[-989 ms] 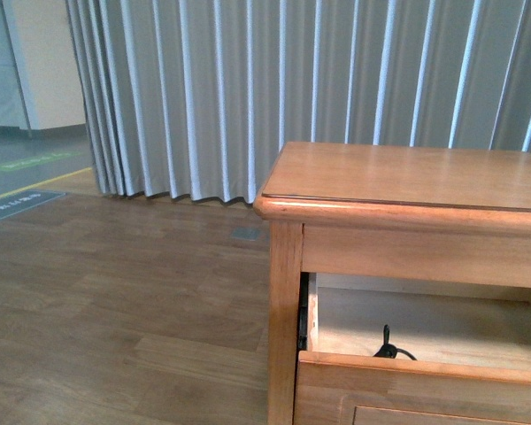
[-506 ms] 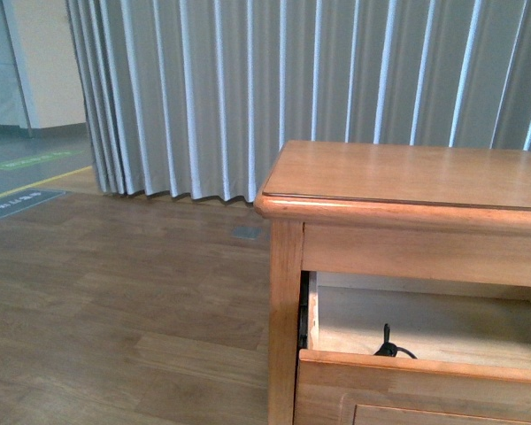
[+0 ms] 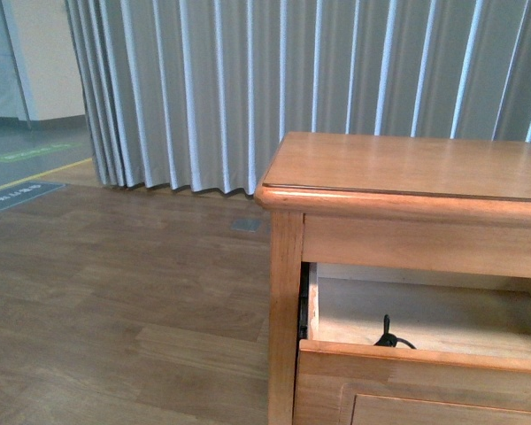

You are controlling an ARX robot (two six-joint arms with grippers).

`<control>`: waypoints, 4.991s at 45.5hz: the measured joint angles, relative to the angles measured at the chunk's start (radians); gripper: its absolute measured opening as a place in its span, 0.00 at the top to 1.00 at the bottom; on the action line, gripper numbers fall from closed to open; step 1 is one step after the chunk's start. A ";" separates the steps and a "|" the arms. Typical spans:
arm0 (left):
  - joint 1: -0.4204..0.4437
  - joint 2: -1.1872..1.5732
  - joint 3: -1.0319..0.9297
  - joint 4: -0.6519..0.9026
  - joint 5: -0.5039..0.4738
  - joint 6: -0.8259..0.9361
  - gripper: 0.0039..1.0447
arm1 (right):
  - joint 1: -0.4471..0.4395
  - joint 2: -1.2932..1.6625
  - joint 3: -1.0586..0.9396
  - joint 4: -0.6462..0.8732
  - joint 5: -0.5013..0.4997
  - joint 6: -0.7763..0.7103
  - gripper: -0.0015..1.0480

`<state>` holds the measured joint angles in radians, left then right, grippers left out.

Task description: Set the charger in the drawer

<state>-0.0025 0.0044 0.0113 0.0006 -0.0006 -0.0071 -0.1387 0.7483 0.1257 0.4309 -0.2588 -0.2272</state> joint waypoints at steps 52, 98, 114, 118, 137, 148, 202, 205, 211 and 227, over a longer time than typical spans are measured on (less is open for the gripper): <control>0.000 0.000 0.000 0.000 0.000 0.002 0.06 | 0.291 1.103 0.442 0.478 0.326 0.069 0.08; 0.000 0.000 0.000 0.000 0.000 0.002 0.06 | 0.321 1.265 0.665 0.507 0.392 0.129 0.08; 0.000 0.000 0.000 0.000 0.000 0.003 0.06 | 0.233 0.866 0.375 0.428 0.261 0.126 0.08; 0.000 0.000 0.000 0.000 0.000 0.002 0.06 | 0.201 0.752 0.335 0.369 0.230 0.129 0.08; 0.000 0.000 0.000 0.000 0.000 0.003 0.06 | 0.011 0.133 0.220 -0.010 0.039 0.196 0.08; 0.000 0.000 0.000 0.000 0.000 0.002 0.06 | -0.085 -0.007 0.185 -0.093 -0.043 0.218 0.08; 0.000 0.000 0.000 0.000 0.000 0.003 0.06 | 0.135 -0.433 -0.121 -0.116 0.257 0.221 0.98; 0.000 0.000 0.000 0.000 0.000 0.003 0.06 | 0.135 -0.459 -0.121 -0.142 0.258 0.221 0.98; 0.000 0.000 0.000 0.000 0.000 0.003 0.06 | 0.135 -0.516 -0.121 -0.194 0.257 0.221 0.98; 0.000 0.000 0.000 0.000 0.000 0.003 0.06 | 0.135 -0.743 -0.120 -0.426 0.257 0.221 0.98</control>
<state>-0.0025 0.0044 0.0113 0.0006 -0.0006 -0.0044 -0.0032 0.0055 0.0055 0.0044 -0.0013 -0.0059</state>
